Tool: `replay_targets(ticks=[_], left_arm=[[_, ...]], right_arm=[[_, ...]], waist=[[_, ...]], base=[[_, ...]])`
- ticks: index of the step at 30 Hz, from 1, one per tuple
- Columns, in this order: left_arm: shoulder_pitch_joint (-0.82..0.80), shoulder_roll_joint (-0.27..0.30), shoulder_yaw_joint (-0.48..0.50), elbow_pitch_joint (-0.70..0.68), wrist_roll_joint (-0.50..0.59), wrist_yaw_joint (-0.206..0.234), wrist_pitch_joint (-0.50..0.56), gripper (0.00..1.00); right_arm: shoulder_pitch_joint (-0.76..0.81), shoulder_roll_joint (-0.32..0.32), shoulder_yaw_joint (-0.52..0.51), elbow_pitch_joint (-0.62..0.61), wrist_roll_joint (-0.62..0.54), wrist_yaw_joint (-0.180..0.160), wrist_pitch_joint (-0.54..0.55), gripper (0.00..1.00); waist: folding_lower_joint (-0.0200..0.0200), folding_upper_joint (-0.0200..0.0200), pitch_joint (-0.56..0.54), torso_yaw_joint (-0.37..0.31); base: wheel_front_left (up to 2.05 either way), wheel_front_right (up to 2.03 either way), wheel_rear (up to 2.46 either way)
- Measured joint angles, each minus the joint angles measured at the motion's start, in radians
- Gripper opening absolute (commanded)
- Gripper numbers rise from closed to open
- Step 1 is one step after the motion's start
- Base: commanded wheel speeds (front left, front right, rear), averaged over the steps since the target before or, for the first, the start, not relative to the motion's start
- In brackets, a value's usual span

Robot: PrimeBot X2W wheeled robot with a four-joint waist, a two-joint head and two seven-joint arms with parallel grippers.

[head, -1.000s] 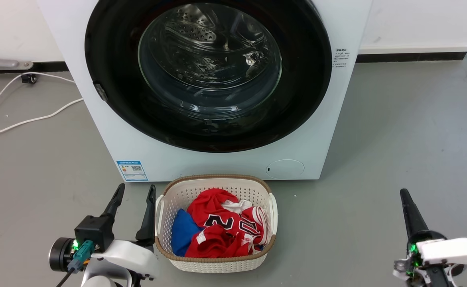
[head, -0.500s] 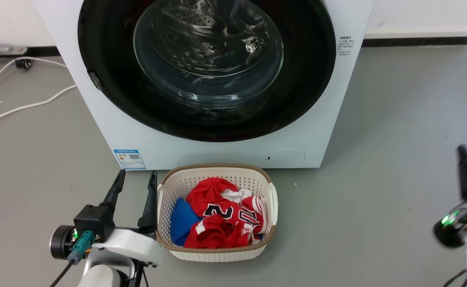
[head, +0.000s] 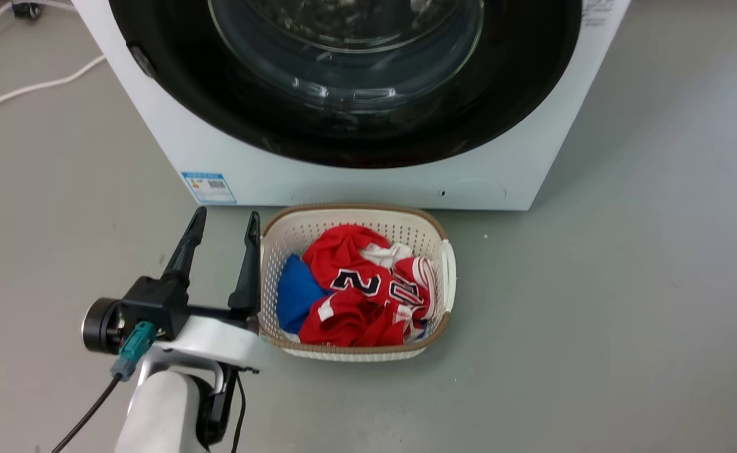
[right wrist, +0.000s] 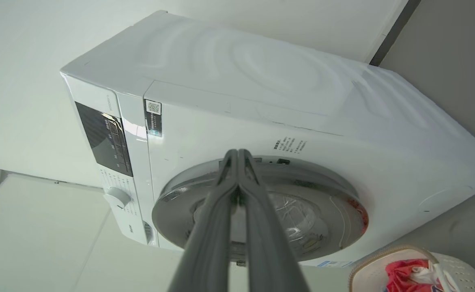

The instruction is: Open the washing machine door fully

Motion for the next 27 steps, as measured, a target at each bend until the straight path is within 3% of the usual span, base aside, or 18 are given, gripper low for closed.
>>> replay_targets(ticks=[4,10,20,27], left_arm=[[-0.031,0.001,-0.023,-0.014,0.017,-0.008,0.000,1.00],[-0.075,0.001,-0.043,-0.036,0.029,-0.014,0.000,1.00],[-0.120,-0.011,-0.065,-0.078,0.029,-0.017,0.000,1.00],[-0.151,-0.021,-0.074,-0.091,0.029,-0.019,0.000,1.00]], right_arm=[[-0.146,-0.051,0.115,0.072,-0.032,0.000,0.064,0.00],[-0.391,-0.051,0.277,0.177,-0.097,0.000,0.144,0.00],[-0.681,0.040,0.414,0.332,-0.189,0.000,0.167,0.00],[-0.795,0.086,0.464,0.384,-0.234,0.000,0.188,0.00]], waist=[[0.0000,0.0000,0.049,0.014],[0.0001,0.0000,0.118,0.035],[0.0001,0.0000,0.222,0.074],[0.0001,0.0000,0.294,0.101]], base=[[0.00,0.00,0.00],[0.00,0.00,0.00],[0.00,0.00,0.00],[0.00,0.00,0.00]])
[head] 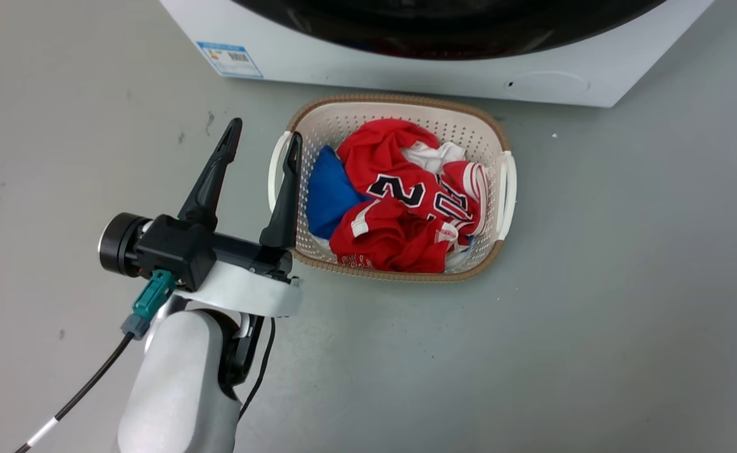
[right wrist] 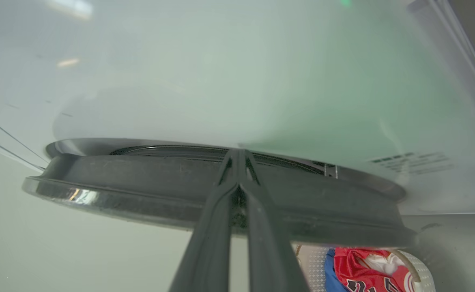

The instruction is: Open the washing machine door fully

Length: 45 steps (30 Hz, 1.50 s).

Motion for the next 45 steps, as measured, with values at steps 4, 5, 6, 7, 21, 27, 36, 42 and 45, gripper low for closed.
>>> replay_targets(ticks=[4,5,6,7,21,27,36,42,45], left_arm=[[-0.009,-0.005,-0.003,-0.003,0.000,-0.001,0.000,1.00],[-0.010,-0.006,-0.004,-0.003,0.000,-0.002,0.000,1.00],[-0.012,-0.006,-0.004,-0.002,0.000,-0.002,0.000,1.00],[-0.016,-0.007,-0.004,-0.002,0.000,-0.002,0.000,1.00],[-0.011,-0.012,0.002,0.024,0.001,-0.003,0.000,1.00],[0.000,-0.012,0.000,0.044,0.003,-0.004,0.000,1.00],[0.063,-0.006,0.002,0.078,0.000,-0.004,0.000,1.00],[0.106,-0.006,-0.007,0.108,-0.007,-0.004,0.000,1.00],[0.129,-0.003,-0.017,0.119,-0.014,-0.005,0.000,1.00]], right_arm=[[-0.025,0.011,0.018,0.012,-0.016,0.000,0.011,0.00],[-0.028,0.013,0.018,0.012,-0.016,0.000,0.016,0.00],[-0.032,0.013,0.021,0.011,-0.017,0.000,0.025,0.00],[-0.032,0.013,0.024,0.010,-0.017,0.000,0.028,0.00],[0.070,0.016,0.049,-0.123,-0.008,0.000,0.118,0.00],[0.188,0.023,0.053,-0.216,0.021,0.000,0.142,0.00],[0.413,0.049,0.053,-0.375,0.105,-0.001,0.173,0.00],[0.553,0.062,0.075,-0.477,0.153,-0.001,0.176,0.00],[0.616,0.072,0.096,-0.526,0.173,-0.001,0.174,0.00]], waist=[[0.0000,0.0000,0.030,0.014],[0.0000,0.0000,0.035,0.017],[0.0000,0.0000,0.038,0.020],[-0.0001,0.0000,0.040,0.022],[-0.0001,0.0000,-0.015,-0.001],[-0.0001,0.0000,-0.062,-0.013],[-0.0002,0.0000,-0.173,-0.022],[-0.0002,0.0000,-0.252,-0.027],[-0.0002,0.0000,-0.290,-0.028]], base=[[0.00,0.00,0.00],[0.00,0.00,0.00],[0.00,0.00,0.00],[0.00,0.00,0.00],[0.00,0.00,0.00],[0.00,0.00,0.00],[0.00,0.00,0.00],[0.00,0.00,0.00],[0.00,0.00,0.00]])
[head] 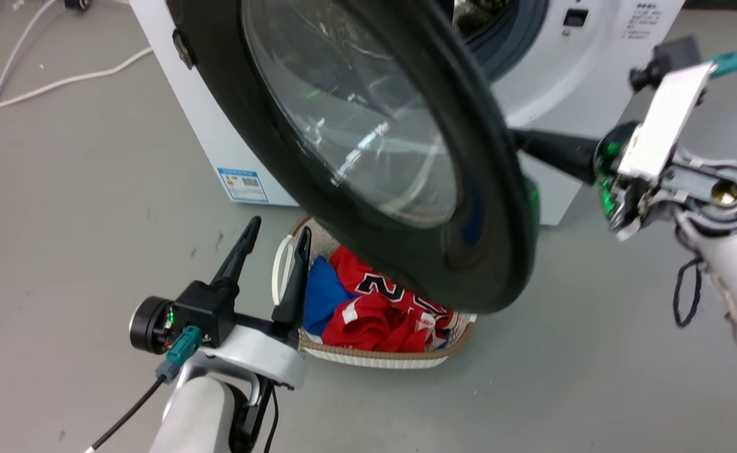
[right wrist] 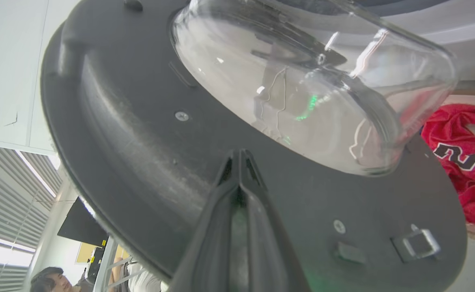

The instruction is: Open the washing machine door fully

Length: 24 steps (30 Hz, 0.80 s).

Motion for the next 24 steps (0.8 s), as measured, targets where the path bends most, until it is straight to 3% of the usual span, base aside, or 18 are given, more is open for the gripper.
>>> replay_targets(ticks=[12,17,24], left_arm=[[0.077,0.014,-0.034,0.027,-0.023,-0.001,0.000,1.00],[0.094,0.019,-0.036,0.029,-0.030,-0.001,0.000,1.00],[0.095,0.019,-0.039,0.033,-0.031,-0.001,0.000,1.00]], right_arm=[[0.183,0.058,0.078,-0.178,0.022,0.000,-0.097,0.00],[0.209,0.098,0.102,-0.191,0.025,0.000,-0.150,0.00],[0.241,0.106,0.099,-0.190,0.025,0.000,-0.229,0.00]], waist=[[-0.0001,0.0000,-0.124,0.010],[-0.0002,0.0000,-0.140,0.009],[-0.0001,0.0000,-0.146,0.013]], base=[[0.00,0.00,0.00],[0.00,0.00,0.00],[0.00,0.00,0.00]])
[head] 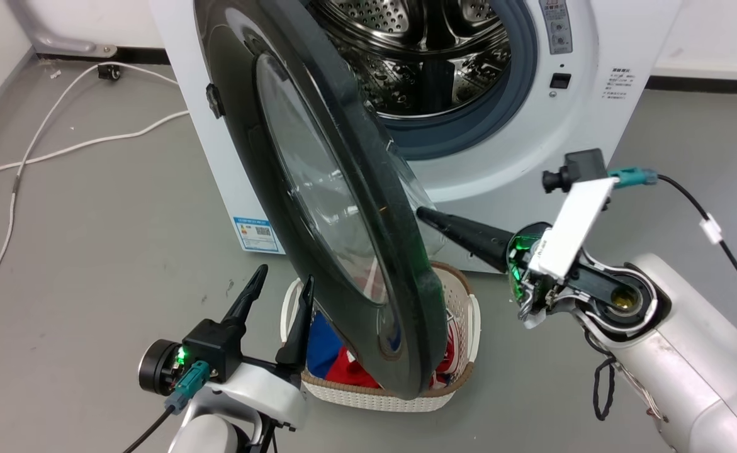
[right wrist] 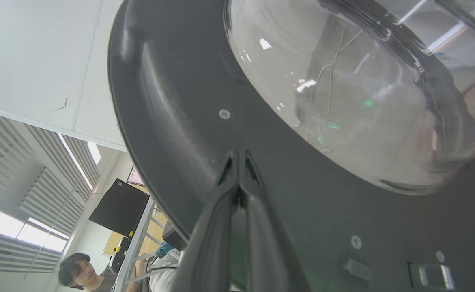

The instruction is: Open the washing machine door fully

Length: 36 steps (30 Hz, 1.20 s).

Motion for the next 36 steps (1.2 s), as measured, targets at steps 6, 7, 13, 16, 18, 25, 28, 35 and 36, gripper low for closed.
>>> replay_targets(ticks=[6,7,13,16,18,25,28,35,36], left_arm=[[0.019,0.000,0.015,0.003,0.000,0.000,0.000,1.00],[0.020,0.000,0.016,0.004,0.000,0.000,0.000,1.00],[0.023,-0.003,0.034,0.004,0.000,0.003,0.000,1.00],[0.036,-0.003,0.048,-0.003,-0.003,0.004,0.000,1.00],[0.042,-0.004,0.054,-0.007,-0.003,0.007,0.000,1.00],[0.074,-0.006,0.090,-0.008,-0.004,0.018,0.000,1.00],[0.080,-0.009,0.099,-0.008,-0.004,0.020,0.000,1.00],[0.083,-0.001,0.110,-0.002,0.006,0.019,0.000,1.00],[0.083,-0.001,0.111,-0.001,0.010,0.019,0.000,1.00]], right_arm=[[0.061,-0.037,-0.082,-0.043,-0.044,0.000,-0.187,0.00],[0.080,-0.049,-0.101,-0.058,-0.049,0.000,-0.220,0.00],[0.241,-0.132,-0.193,-0.151,-0.089,0.000,-0.412,0.00],[0.340,-0.178,-0.225,-0.180,-0.129,0.000,-0.513,0.46],[0.406,-0.199,-0.242,-0.192,-0.153,0.000,-0.578,1.00],[0.523,-0.218,-0.276,-0.170,-0.371,0.000,-0.703,1.00],[0.526,-0.224,-0.352,-0.125,-0.647,0.001,-0.708,1.00],[0.589,-0.056,-0.620,-0.211,-1.273,0.002,-0.709,1.00],[0.599,-0.029,-0.649,-0.244,-1.345,0.002,-0.698,1.00]], waist=[[0.0000,0.0000,-0.019,-0.019],[0.0000,0.0000,-0.021,-0.023],[0.0000,0.0000,-0.032,-0.052],[0.0001,0.0000,-0.037,-0.069],[0.0000,0.0000,-0.039,-0.078],[0.0001,0.0000,-0.046,-0.110],[0.0001,0.0000,-0.050,-0.115],[0.0001,0.0000,-0.059,-0.112],[0.0001,0.0000,-0.060,-0.111]], base=[[0.00,0.00,0.00],[0.00,0.00,0.00],[0.00,0.00,0.00],[0.00,0.00,0.00],[0.00,0.00,0.00],[0.00,0.00,0.00],[0.00,0.00,0.00],[0.00,0.00,0.00],[0.00,0.00,0.00]])
